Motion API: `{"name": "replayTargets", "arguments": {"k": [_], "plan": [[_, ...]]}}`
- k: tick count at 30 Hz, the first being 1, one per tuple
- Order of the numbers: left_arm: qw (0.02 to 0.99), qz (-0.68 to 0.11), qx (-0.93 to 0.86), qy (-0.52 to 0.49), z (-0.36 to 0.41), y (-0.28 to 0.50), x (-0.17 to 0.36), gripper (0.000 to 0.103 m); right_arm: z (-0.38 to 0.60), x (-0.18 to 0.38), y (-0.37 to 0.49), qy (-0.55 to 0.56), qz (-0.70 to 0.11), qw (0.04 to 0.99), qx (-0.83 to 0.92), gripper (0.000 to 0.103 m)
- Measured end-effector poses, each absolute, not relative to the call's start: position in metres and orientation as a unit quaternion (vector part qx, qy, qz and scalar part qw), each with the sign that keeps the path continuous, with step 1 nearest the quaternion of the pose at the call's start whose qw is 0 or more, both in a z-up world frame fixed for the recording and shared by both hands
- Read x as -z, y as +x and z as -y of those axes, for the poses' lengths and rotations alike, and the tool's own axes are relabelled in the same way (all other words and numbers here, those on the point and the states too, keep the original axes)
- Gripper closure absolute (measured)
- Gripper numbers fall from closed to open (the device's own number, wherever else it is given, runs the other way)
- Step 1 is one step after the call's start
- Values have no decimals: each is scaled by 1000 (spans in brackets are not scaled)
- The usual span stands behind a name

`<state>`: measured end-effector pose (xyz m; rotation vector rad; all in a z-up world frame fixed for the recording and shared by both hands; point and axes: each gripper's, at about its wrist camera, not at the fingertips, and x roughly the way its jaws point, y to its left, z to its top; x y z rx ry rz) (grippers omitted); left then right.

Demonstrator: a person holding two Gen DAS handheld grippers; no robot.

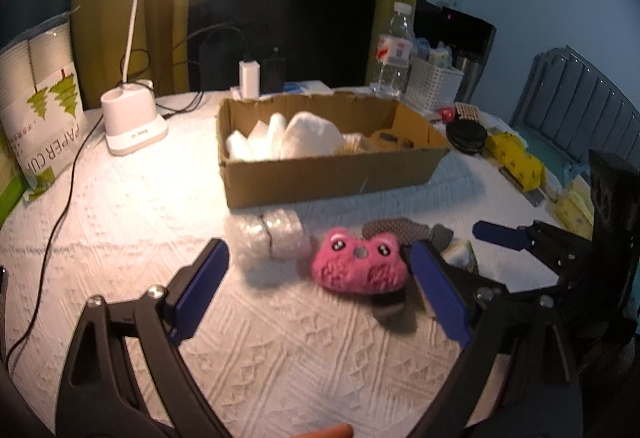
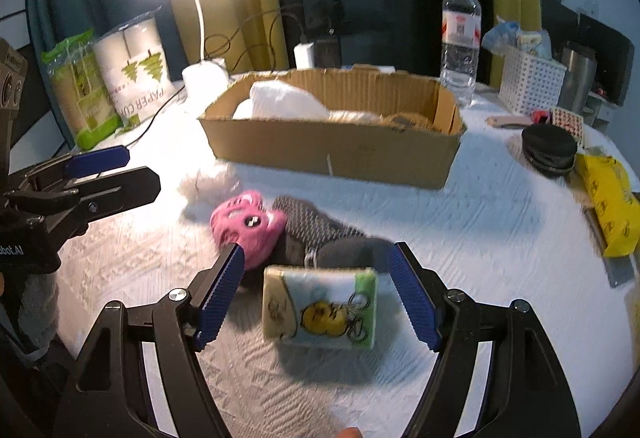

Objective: Organize soft objects
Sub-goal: 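Open both grippers in the box and withdraw toward the tissue pack, then grasp the pink plush with the left gripper while the right grasps the duck tissue pack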

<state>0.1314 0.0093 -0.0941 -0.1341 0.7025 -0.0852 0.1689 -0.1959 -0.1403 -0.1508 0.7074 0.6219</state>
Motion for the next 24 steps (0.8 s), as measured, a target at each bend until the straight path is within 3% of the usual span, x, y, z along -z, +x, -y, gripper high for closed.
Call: {"name": "replayTargets", "arguments": {"k": [11, 14, 24], "plan": [[930, -360, 36, -59, -4, 132, 106, 9, 189, 163, 169, -81, -372, 871, -309, 26], [929, -365, 37, -55, 1, 136, 107, 9, 191, 164, 172, -77, -377, 869, -311, 35], [921, -384, 44, -44, 18, 154, 116, 9, 215, 158, 178, -72, -372, 874, -304, 35]]}}
